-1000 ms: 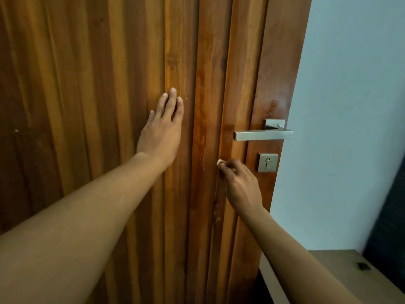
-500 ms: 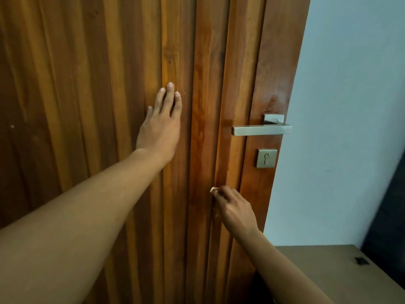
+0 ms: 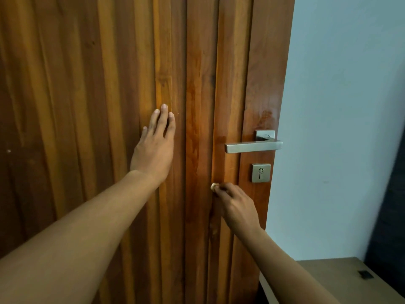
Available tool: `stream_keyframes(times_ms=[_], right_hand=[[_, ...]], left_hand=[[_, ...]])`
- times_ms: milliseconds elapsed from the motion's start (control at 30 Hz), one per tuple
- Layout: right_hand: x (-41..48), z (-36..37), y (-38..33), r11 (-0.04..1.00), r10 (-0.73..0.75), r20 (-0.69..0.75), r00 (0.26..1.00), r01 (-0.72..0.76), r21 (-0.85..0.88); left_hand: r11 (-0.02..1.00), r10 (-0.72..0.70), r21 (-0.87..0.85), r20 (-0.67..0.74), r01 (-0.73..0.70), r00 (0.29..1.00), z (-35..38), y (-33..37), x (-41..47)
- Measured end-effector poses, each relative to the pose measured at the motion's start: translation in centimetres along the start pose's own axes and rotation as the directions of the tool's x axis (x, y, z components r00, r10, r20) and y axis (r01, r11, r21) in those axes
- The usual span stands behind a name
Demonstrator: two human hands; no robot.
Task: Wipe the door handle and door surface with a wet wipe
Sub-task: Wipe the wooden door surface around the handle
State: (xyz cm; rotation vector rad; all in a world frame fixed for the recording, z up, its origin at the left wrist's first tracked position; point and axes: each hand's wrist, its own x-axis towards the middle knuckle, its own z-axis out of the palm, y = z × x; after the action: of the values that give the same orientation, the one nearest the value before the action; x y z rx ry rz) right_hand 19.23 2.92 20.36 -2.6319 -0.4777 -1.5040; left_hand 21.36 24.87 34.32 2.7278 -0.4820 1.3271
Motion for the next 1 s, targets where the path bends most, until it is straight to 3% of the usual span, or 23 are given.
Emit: stream_keyframes(times_ms=[200, 367, 467, 900, 1000], right_hand=[[3.9, -1.4, -0.8, 0.943, 0.273, -0.138, 0.952, -0.236, 0.233], [3.7, -1.4, -1.5, 0.808, 0.508, -0.142, 0.849, -0.414, 0.419], [3.6, -1.1, -1.9, 0.687, 0.634, -0.047, 0.772, -0.535, 0.492], [-0.4, -0.9, -1.3, 0.611, 0.602, 0.312, 0.735, -0.675, 0.413], [-0.9, -0.8, -1.8, 0.604, 0.607, 0.287, 0.741, -0.665, 0.439]], left_hand=[[1.0, -0.005, 0.006, -0.002, 0.005, 1.0, 0.0, 0.1, 0.0], [1.0, -0.002, -0.003, -0.004, 0.002, 1.0, 0.0, 0.1, 0.0], [1.0, 0.004, -0.001, -0.01, -0.004, 1.0, -0.1, 0.0, 0.2], [1.0, -0.009, 0.008, -0.007, 0.009, 1.0, 0.2, 0.1, 0.0], [1.0, -0.009, 0.007, -0.002, 0.009, 1.0, 0.2, 0.2, -0.1]])
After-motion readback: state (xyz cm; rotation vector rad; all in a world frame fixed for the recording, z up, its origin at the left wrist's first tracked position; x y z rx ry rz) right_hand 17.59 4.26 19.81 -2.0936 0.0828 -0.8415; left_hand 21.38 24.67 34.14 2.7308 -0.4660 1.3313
